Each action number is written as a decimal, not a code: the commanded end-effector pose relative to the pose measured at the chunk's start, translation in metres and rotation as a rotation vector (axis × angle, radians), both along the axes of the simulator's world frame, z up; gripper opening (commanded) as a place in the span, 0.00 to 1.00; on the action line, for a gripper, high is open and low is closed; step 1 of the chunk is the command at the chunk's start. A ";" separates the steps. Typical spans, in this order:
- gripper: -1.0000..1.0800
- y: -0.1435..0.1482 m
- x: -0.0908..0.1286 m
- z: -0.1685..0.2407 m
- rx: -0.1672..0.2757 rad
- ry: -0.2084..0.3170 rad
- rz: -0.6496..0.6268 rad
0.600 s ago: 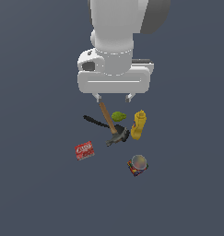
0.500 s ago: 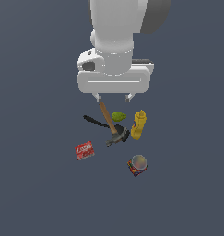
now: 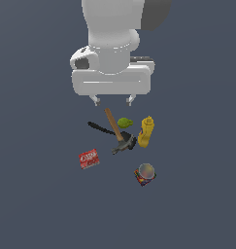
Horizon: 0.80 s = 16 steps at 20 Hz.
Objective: Pick up a designated object from a clutter of objects.
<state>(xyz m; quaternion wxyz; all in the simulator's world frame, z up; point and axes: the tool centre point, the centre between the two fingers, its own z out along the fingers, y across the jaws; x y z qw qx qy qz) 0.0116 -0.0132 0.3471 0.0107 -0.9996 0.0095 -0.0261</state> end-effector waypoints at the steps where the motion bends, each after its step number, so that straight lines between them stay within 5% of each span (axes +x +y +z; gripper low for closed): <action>1: 0.96 0.000 0.000 0.000 0.000 0.000 0.002; 16: 0.96 -0.020 0.021 -0.050 0.026 0.016 -0.219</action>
